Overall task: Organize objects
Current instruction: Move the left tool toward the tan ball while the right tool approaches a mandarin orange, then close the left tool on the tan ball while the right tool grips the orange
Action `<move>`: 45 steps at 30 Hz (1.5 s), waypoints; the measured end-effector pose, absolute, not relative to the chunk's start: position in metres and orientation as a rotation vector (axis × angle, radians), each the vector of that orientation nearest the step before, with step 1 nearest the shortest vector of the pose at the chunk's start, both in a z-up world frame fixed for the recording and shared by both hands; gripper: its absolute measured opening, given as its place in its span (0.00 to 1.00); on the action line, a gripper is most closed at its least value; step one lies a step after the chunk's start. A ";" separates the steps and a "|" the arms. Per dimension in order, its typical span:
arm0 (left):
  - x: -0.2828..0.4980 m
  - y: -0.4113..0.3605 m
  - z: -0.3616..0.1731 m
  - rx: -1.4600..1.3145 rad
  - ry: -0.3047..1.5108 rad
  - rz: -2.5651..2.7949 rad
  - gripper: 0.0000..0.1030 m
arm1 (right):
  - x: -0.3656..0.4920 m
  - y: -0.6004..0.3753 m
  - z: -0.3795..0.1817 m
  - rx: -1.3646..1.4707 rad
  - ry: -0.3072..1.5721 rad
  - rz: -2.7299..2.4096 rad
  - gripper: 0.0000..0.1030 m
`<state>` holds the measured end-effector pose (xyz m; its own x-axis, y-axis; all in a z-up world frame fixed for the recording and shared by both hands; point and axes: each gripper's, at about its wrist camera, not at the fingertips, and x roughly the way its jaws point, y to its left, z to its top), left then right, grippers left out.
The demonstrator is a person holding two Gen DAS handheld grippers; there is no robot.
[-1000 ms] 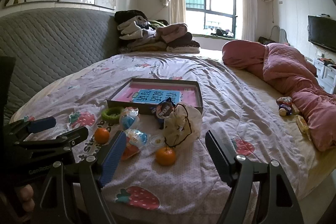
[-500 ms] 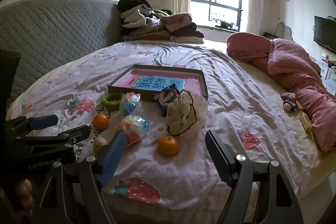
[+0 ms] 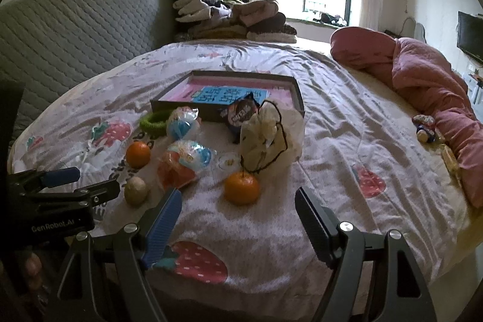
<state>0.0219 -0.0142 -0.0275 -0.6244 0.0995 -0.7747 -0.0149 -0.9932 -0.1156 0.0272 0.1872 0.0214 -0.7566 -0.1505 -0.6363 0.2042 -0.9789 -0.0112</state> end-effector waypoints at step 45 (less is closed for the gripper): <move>-0.014 0.015 -0.066 -1.243 -0.109 2.698 0.48 | -0.038 0.185 -0.037 1.138 0.058 -2.690 0.49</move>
<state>-0.0140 0.0147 -0.0661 -0.6386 0.1831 -0.7474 -0.1220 -0.9831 -0.1365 -0.0380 0.1854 -0.0372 -0.6758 -0.1859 -0.7133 0.2165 -0.9750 0.0490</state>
